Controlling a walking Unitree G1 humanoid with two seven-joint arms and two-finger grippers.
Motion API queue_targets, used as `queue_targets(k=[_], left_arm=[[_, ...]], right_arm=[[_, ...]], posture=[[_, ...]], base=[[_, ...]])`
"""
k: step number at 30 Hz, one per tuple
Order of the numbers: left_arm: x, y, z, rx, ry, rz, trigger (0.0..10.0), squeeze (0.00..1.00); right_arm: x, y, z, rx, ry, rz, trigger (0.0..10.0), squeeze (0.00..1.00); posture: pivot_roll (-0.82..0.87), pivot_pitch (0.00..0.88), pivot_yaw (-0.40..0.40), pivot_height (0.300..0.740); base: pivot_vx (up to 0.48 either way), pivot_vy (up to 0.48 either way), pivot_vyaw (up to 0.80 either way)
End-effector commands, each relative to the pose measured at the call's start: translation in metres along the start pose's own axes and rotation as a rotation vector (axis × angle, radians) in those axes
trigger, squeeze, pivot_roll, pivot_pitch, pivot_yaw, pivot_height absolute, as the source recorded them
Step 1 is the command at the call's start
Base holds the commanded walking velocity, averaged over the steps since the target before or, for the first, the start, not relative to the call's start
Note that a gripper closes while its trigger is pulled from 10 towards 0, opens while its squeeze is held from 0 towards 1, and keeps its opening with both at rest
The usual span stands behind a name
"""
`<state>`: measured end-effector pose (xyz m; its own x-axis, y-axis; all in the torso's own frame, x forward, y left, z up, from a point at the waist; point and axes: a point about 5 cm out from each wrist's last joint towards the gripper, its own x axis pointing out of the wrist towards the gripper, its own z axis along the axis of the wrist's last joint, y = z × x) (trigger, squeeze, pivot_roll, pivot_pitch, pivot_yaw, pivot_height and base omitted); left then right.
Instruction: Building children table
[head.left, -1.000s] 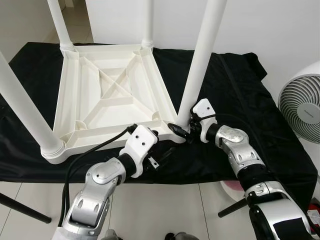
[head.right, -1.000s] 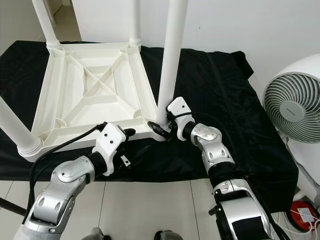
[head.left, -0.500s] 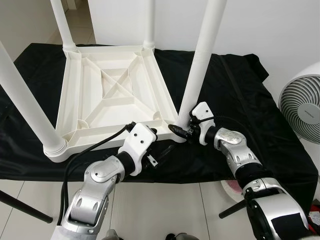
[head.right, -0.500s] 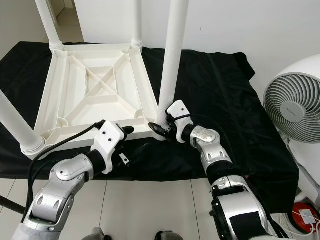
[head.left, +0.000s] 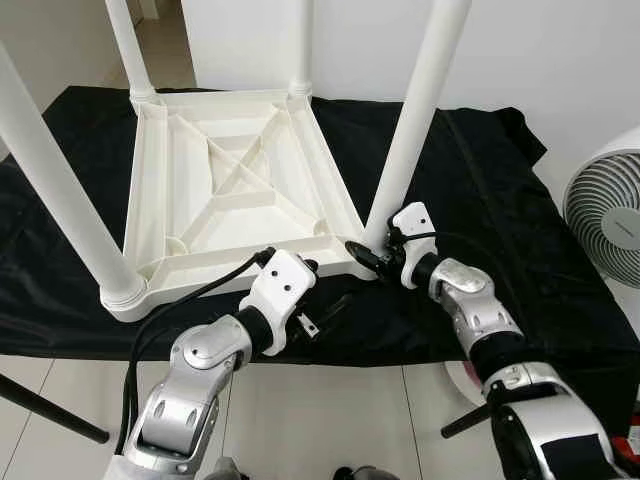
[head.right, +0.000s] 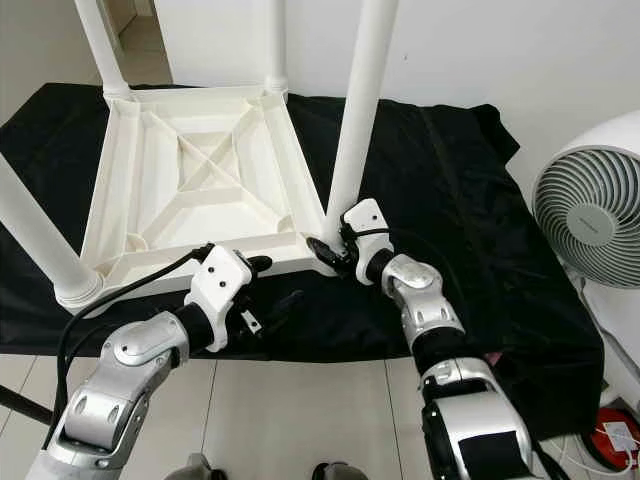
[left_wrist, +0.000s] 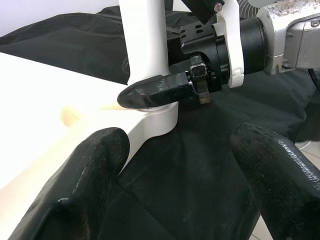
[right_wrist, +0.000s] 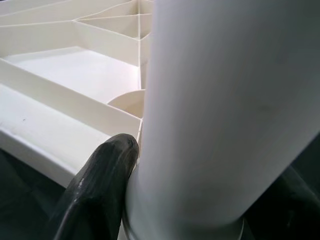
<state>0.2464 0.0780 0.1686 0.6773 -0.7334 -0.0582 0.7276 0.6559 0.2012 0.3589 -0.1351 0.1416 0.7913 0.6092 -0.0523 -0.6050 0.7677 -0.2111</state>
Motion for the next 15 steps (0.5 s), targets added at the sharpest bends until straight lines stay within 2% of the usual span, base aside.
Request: queue_targets(k=[1,2,6,7,8,10,11,14,15], left_arm=[[0.002,-0.001,0.001,-0.01,-0.001,0.031,10.0,0.0],[0.002,-0.001,0.001,-0.01,-0.001,0.031,10.0,0.0],[0.002,-0.002,0.001,-0.013,-0.003,0.023,10.0,0.0],[0.003,-0.002,0.001,-0.014,-0.003,0.021,10.0,0.0],[0.003,-0.002,0.001,-0.014,-0.003,0.021,10.0,0.0],[0.002,-0.003,0.001,-0.015,-0.003,0.02,10.0,0.0],[0.002,-0.003,0.001,-0.015,-0.003,0.02,10.0,0.0],[0.002,-0.005,0.0,-0.021,-0.004,0.016,10.0,0.0],[0.003,-0.006,0.0,-0.023,-0.004,0.015,10.0,0.0]], right_arm=[[0.0,0.002,0.003,0.035,-0.027,-0.077,10.0,0.0],[0.0,0.002,0.003,0.035,-0.027,-0.077,10.0,0.0],[0.001,0.02,0.0,0.069,-0.026,-0.151,10.0,0.0],[0.0,0.022,-0.001,0.094,-0.021,-0.212,10.0,0.0],[0.0,0.022,-0.001,0.094,-0.021,-0.212,10.0,0.0],[-0.002,0.022,-0.003,0.139,-0.008,-0.335,10.0,0.0],[-0.002,0.022,-0.003,0.139,-0.008,-0.335,10.0,0.0],[-0.017,0.028,-0.005,0.155,0.017,-0.674,10.0,0.0],[-0.019,0.033,-0.005,0.167,0.021,-0.724,10.0,0.0]], posture=[[0.0,0.067,0.0,0.74],[0.0,0.067,0.0,0.74],[-0.01,0.068,0.004,0.74],[-0.01,0.068,0.004,0.74],[-0.01,0.068,0.004,0.74],[-0.01,0.074,0.004,0.74],[-0.01,0.074,0.004,0.74],[-0.02,0.079,-0.002,0.74],[-0.02,0.079,-0.002,0.74]], base=[[0.0,0.0,0.0],[0.0,0.0,0.0],[0.0,0.0,0.0],[0.0,0.0,0.0],[0.0,0.0,0.0],[0.0,0.0,0.0],[0.0,0.0,0.0],[0.0,0.0,0.0],[0.0,0.0,0.0]])
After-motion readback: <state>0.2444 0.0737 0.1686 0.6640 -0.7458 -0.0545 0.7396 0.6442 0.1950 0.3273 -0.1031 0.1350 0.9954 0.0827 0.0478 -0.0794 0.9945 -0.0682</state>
